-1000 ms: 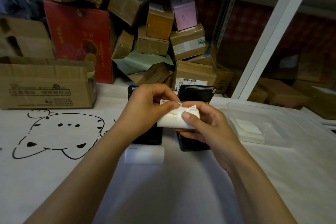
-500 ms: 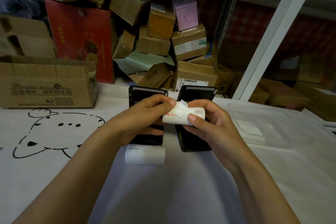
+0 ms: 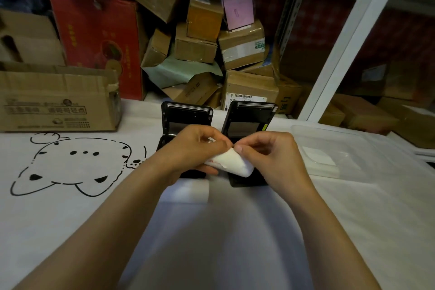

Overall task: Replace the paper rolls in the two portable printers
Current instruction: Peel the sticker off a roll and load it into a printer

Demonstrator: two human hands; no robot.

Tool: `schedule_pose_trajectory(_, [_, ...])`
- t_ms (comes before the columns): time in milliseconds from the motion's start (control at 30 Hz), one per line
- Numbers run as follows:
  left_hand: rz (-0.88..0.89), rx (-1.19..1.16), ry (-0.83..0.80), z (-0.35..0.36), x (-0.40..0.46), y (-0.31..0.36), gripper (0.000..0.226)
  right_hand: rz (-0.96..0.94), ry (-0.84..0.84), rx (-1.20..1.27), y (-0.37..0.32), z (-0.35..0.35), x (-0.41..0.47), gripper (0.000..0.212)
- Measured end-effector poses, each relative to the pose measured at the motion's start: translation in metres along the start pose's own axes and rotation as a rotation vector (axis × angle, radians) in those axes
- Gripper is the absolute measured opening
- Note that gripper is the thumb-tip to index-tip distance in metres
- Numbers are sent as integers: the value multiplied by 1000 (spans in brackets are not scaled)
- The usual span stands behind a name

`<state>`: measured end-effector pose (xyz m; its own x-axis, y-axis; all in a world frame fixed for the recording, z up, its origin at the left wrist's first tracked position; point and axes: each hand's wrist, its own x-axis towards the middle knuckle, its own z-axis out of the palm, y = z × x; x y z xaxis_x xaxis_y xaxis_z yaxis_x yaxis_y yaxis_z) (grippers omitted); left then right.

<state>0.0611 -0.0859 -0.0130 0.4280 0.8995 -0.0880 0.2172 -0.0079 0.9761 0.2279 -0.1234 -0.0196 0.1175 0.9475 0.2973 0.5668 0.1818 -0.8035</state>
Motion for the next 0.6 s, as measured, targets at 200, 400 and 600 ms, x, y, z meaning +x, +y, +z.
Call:
schedule_pose_trajectory(200, [7,19,18,0,0,1,7,-31,4,-65,-2,3,-2,11])
schedule_pose_trajectory(400, [48,54,44,-2,0,2,6,-68,-25,-117,-2,6,-2,6])
schedule_pose_trajectory(600, [53,57,53,-3,1,2,8,-99,26,-163,0,5,-3,11])
